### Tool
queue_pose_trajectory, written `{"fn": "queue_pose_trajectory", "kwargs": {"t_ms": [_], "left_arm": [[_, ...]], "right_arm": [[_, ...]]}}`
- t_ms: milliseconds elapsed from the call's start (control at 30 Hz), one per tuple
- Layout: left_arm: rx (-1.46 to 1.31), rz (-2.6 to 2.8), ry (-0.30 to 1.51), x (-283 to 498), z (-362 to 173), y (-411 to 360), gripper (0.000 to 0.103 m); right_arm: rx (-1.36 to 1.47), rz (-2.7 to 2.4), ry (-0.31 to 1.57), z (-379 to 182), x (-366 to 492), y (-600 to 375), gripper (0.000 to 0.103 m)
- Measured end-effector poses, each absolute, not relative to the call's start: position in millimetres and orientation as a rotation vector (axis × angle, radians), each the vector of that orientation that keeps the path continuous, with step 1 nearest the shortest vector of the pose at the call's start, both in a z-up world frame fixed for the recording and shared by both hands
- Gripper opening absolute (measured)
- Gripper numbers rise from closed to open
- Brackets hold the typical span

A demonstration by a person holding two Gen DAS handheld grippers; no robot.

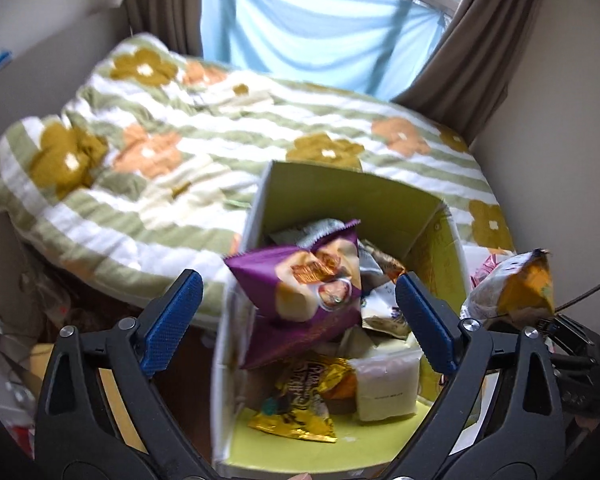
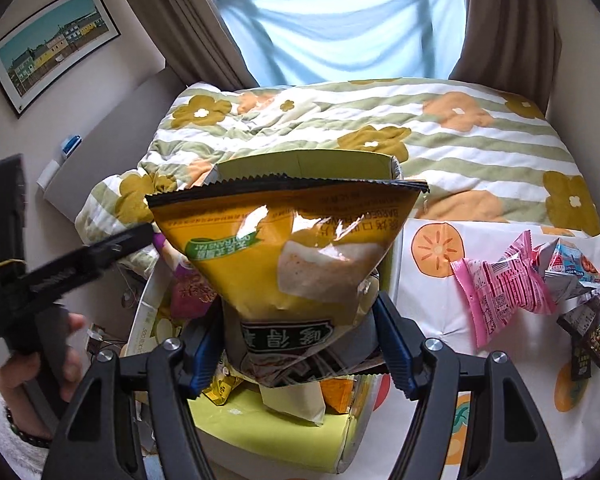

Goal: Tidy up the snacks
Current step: 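Open both tools to drop the purple and yellow bags into the box, then move both tools toward the pink-striped bag and dark brown bag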

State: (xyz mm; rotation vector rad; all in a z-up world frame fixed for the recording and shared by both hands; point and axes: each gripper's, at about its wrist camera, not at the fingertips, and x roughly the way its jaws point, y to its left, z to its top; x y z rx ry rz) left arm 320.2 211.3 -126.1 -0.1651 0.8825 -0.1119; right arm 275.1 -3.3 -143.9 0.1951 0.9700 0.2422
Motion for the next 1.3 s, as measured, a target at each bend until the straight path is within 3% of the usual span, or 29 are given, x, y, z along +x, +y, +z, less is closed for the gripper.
{"fn": "queue_pose_trajectory", "kwargs": {"t_ms": [433, 500, 567, 633, 933, 1300], "left_arm": [[-0.202, -0.128, 0.882, 297.0, -128.1, 224.4, 0.097], [-0.203, -0.138, 0.884, 296.7, -127.4, 227.1, 0.097], [-0.203, -0.15, 0.872, 295.6, -124.5, 229.0, 0.097], [-0.189, -0.152, 0.859, 294.3, -121.1, 229.0, 0.097], [-0.19, -0.226, 0.854, 295.6, -119.9, 224.3, 0.097], [-0.141, -0.382, 0.851, 305.7, -109.3, 165.0, 0.097]], "right_arm": [[0.187, 0.305, 1.025, -168.9, 265.8, 34.7, 0.067], [0.184, 0.302, 1.017, -171.2, 264.0, 41.9, 0.072], [0.183, 0.303, 1.004, -171.1, 261.0, 48.0, 0.092], [0.172, 0.303, 0.969, -168.3, 255.6, 51.6, 0.101], [0.155, 0.283, 0.934, -166.1, 236.5, 56.5, 0.102], [0.156, 0.175, 0.9, -150.3, 211.5, 17.7, 0.102]]}}
